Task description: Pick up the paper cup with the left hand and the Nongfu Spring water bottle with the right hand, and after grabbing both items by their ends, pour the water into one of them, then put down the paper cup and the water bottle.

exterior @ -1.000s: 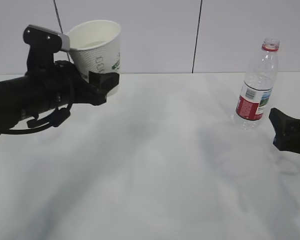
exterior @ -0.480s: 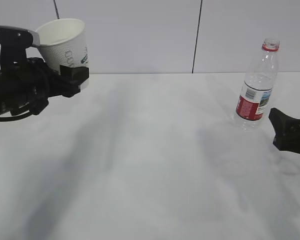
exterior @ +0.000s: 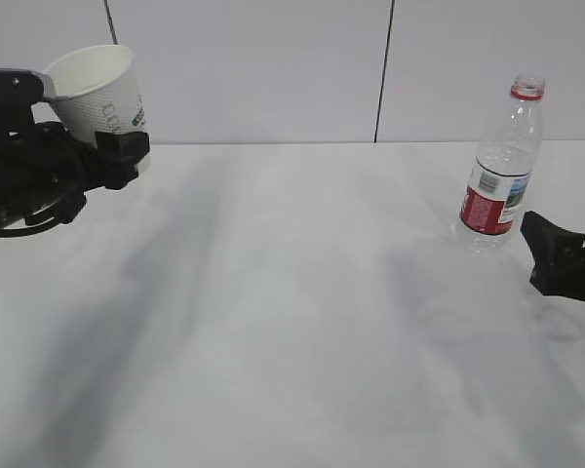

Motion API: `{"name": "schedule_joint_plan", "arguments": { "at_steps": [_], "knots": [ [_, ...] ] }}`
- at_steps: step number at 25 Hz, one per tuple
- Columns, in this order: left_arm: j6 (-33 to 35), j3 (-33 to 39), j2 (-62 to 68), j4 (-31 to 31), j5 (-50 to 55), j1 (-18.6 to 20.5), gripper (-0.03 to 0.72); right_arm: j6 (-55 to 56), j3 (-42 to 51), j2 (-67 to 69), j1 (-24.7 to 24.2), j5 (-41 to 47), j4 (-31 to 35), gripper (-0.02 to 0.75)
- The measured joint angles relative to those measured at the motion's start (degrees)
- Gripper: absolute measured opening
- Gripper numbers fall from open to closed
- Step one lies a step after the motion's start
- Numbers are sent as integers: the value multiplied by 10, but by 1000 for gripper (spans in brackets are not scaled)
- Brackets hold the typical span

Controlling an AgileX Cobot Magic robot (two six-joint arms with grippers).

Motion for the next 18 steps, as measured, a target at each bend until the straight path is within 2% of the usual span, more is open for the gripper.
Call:
{"name": "schedule_joint_plan", "arguments": {
  "at_steps": [9,18],
  "knots": [
    [42,0,47,-70,-38,11,486,20,0,0,0,0,-4,593],
    [52,0,98,-91,-83,22,486,21,0,0,0,0,-4,593]
  ]
}}
